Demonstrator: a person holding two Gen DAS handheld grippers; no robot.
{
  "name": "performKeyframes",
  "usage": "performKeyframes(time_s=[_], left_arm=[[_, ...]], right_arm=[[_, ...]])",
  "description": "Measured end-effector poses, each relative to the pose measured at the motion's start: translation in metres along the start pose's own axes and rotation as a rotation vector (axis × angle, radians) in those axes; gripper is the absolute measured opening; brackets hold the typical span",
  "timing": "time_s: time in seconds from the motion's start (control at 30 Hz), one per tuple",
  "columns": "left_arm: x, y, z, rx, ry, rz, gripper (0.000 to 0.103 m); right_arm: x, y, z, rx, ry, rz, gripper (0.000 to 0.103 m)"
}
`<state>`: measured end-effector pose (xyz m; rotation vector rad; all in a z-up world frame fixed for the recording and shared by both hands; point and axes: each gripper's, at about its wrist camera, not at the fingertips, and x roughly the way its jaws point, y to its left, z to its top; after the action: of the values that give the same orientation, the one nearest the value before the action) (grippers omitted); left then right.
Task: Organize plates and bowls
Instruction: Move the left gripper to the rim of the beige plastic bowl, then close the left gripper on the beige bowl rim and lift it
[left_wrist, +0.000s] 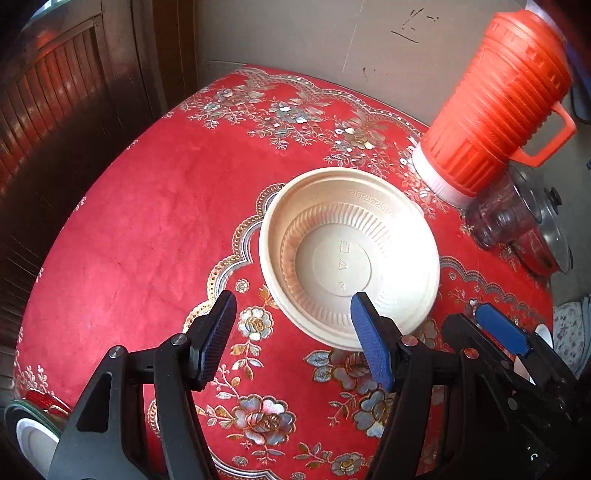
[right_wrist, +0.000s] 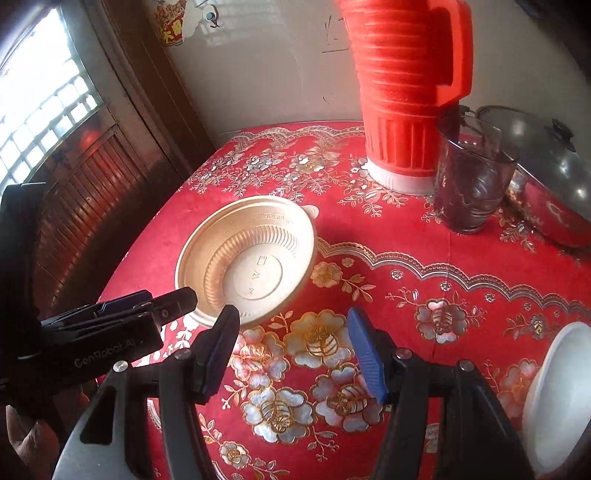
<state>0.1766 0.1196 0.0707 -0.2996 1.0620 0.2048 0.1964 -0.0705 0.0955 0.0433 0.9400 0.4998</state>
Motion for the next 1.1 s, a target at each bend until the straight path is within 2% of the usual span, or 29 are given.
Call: performKeyframes(time_s=[0.1, 0.23, 0.37, 0.43, 0.47, 0.53, 0.6, 0.7, 0.77, 0.9, 1.1], left_arm=[[0.020, 0.006, 0.013, -0.045, 0.047, -0.009, 0.065], [0.040, 0.005, 0.024, -0.030, 0.066, 0.048, 0.065], [0.051, 0.007, 0.029, -0.047, 0.091, 0.029, 0.065], [0.053, 0.003, 0.028, -0.015, 0.103, 0.047, 0.065], [0.054, 0.001, 0.027, -0.001, 0.108, 0.061, 0.064], [0.056, -0.002, 0.025, 0.019, 0.116, 0.066, 0.048], [0.058, -0.005, 0.022, 0.026, 0.133, 0.049, 0.034], [0.054, -0.012, 0.016, 0.062, 0.133, 0.046, 0.029], [0.047, -0.013, 0.012, 0.060, 0.136, 0.013, 0.028], [0.026, -0.027, -0.003, 0.101, 0.111, -0.021, 0.028], [-0.005, -0.041, -0.043, 0.156, 0.084, -0.078, 0.028]], right_arm=[[0.018, -0.006, 0.010, 0.035, 0.014, 0.025, 0.061], [0.037, -0.012, 0.019, 0.058, 0.033, 0.039, 0.061], [0.048, -0.010, 0.023, 0.040, 0.043, 0.044, 0.058], [0.053, -0.006, 0.025, 0.020, 0.047, 0.038, 0.039], [0.054, -0.006, 0.025, 0.010, 0.046, 0.031, 0.035], [0.056, -0.003, 0.024, -0.020, 0.049, 0.001, 0.019], [0.057, 0.000, 0.022, -0.051, 0.050, -0.016, 0.018], [0.053, -0.002, 0.020, -0.056, 0.040, -0.013, 0.018], [0.046, -0.005, 0.017, -0.066, 0.028, -0.029, 0.017], [0.029, -0.015, 0.007, -0.041, 0.022, -0.006, 0.018], [-0.012, -0.017, -0.021, -0.064, 0.004, -0.028, 0.018]])
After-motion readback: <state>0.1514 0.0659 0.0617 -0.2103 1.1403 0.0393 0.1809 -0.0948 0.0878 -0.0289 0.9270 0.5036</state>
